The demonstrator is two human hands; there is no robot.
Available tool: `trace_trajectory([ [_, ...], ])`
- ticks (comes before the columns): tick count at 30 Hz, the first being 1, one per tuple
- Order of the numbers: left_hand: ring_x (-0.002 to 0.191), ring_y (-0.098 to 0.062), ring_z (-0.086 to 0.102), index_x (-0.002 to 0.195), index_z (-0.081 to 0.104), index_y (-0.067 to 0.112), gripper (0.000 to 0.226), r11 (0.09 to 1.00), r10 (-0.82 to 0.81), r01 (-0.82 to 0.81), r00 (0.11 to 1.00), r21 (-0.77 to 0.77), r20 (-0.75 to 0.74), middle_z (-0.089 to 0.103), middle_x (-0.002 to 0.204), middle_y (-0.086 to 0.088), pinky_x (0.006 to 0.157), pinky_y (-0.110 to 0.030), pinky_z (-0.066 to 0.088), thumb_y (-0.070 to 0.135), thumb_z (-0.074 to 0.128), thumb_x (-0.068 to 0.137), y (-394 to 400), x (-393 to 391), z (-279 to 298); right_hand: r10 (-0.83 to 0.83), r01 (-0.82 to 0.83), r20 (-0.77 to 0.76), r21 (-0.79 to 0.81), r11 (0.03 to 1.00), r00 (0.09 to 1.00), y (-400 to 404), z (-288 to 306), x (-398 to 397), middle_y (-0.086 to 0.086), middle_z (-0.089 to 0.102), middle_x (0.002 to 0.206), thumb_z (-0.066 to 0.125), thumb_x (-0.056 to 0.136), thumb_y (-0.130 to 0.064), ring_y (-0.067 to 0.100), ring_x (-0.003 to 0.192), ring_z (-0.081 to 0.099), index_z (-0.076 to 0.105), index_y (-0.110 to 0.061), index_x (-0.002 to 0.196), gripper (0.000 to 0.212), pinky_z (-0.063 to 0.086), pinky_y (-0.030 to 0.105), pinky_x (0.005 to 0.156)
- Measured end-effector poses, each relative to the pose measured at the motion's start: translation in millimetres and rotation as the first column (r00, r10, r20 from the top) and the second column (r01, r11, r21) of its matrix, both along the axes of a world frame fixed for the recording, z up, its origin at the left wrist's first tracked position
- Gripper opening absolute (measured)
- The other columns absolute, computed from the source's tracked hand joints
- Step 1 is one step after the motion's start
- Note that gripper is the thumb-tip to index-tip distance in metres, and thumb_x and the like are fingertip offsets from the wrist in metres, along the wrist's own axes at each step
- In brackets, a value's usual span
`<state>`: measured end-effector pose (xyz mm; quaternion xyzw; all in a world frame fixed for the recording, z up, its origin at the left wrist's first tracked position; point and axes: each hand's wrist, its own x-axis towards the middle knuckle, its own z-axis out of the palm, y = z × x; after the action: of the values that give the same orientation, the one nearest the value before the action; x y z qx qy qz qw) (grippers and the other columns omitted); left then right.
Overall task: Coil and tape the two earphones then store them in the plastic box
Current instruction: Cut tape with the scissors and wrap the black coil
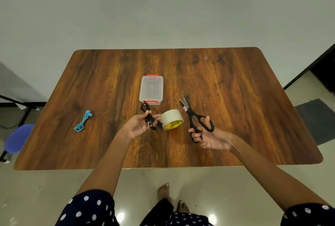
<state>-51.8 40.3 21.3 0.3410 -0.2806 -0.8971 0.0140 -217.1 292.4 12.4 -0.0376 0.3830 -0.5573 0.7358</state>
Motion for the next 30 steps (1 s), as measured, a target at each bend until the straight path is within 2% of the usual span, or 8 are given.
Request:
trace_trajectory([
  [4,0.09,-0.03,0.071,0.081,0.054,0.008,0.026,1.0,0.016,-0.016,1.0,-0.013,0.01,0.058,0.118,-0.03,0.084,-0.036,0.053,0.009,0.036,0.1,0.9,1.7,-0.6,0.102,-0.095,0.078,-0.087,0.992,0.992,12.2,-7.9,15.6,-0.001,0.05,0.078,0.071,0.057,-0.069,0.007,0.07,0.052,0.055,-0.007,0.111,0.084,0.047,0.018,0.054],
  [9,0.088,-0.03,0.071,0.082,0.054,0.007,0.025,0.999,0.021,-0.021,1.0,-0.03,0.012,0.065,0.107,-0.029,0.081,-0.035,0.056,0.01,0.036,0.1,1.0,1.4,-0.9,0.212,-0.199,0.107,-0.12,0.973,0.971,22.8,-19.1,31.8,-0.003,0.049,0.079,0.064,0.058,-0.075,0.006,0.071,0.051,0.051,-0.009,0.113,0.087,0.045,0.016,0.057],
  [14,0.085,-0.03,0.072,0.083,0.053,0.007,0.025,0.999,0.045,-0.045,0.999,-0.02,0.015,0.068,0.1,-0.028,0.076,-0.036,0.058,0.009,0.036,0.101,1.5,0.5,-2.8,0.278,-0.271,0.085,-0.088,0.959,0.957,30.3,-28.5,45.5,-0.005,0.049,0.077,0.063,0.054,-0.079,0.004,0.07,0.05,0.053,-0.01,0.112,0.09,0.043,0.014,0.058],
  [30,0.094,-0.035,0.069,0.083,0.056,0.007,0.025,0.996,0.08,-0.079,0.997,0.051,-0.018,0.064,0.11,-0.033,0.086,-0.039,0.053,0.008,0.037,0.099,-2.2,0.9,-17.8,0.195,-0.184,0.109,-0.104,0.977,0.975,-1.8,-42.5,62.6,-0.005,0.046,0.077,0.063,0.055,-0.078,0.006,0.071,0.046,0.053,-0.013,0.11,0.086,0.04,0.017,0.059],
])
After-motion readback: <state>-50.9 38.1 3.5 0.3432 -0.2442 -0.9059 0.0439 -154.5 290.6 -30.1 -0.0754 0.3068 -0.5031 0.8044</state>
